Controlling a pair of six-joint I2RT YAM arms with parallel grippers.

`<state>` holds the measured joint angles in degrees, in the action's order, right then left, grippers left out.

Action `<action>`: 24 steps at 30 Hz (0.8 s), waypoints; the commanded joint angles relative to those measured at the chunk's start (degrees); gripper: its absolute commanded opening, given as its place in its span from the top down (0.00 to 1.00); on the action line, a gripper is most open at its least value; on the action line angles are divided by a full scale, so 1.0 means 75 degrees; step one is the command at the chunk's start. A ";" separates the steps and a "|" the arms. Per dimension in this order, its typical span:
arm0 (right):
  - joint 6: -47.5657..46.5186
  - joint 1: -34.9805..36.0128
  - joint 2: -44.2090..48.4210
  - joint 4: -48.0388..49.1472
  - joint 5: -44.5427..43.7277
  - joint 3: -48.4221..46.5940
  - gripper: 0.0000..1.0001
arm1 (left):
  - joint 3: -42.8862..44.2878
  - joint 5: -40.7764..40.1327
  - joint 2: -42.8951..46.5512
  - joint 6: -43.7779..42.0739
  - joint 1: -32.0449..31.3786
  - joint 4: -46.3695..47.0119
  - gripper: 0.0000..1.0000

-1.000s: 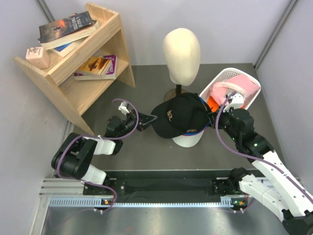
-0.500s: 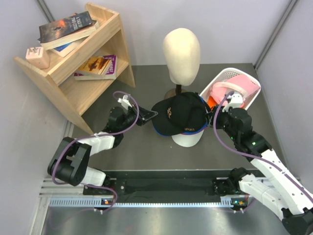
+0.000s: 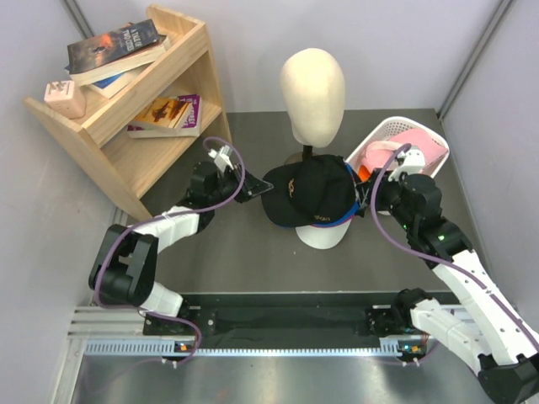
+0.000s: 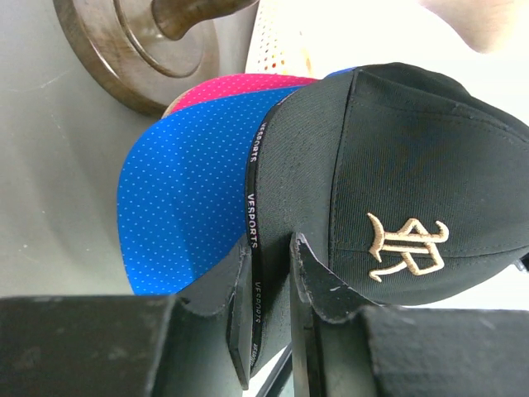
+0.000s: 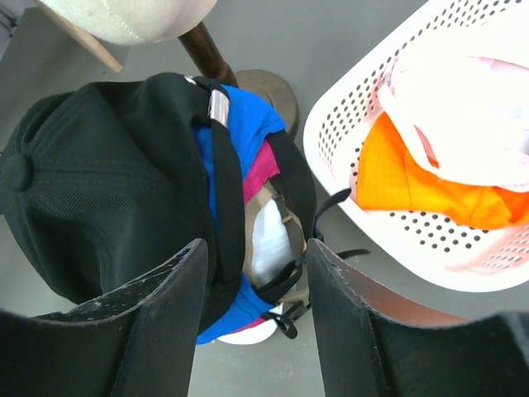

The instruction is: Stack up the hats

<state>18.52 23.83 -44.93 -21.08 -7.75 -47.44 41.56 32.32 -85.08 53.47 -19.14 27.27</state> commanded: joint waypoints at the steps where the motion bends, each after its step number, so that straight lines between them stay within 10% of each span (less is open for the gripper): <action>1: -0.0114 -0.0260 -0.0209 0.0537 0.0669 -0.0179 0.49 | 0.0154 -0.0746 -0.0492 -0.1387 0.0231 -0.1245 1.00; 16: -0.0197 -0.0330 -0.1228 0.1521 0.1080 0.0173 0.56 | 0.0271 -0.0805 -0.0375 -0.1622 0.0255 -0.1537 1.00; 24: -0.0231 -0.0400 -0.1299 0.1464 0.0823 0.0325 0.92 | 0.0435 -0.0887 -0.0317 -0.1833 0.0255 -0.1795 1.00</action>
<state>17.52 21.82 -54.81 -11.00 0.54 -45.84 44.62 34.68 -86.74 48.77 -18.31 22.22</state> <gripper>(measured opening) 0.203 0.230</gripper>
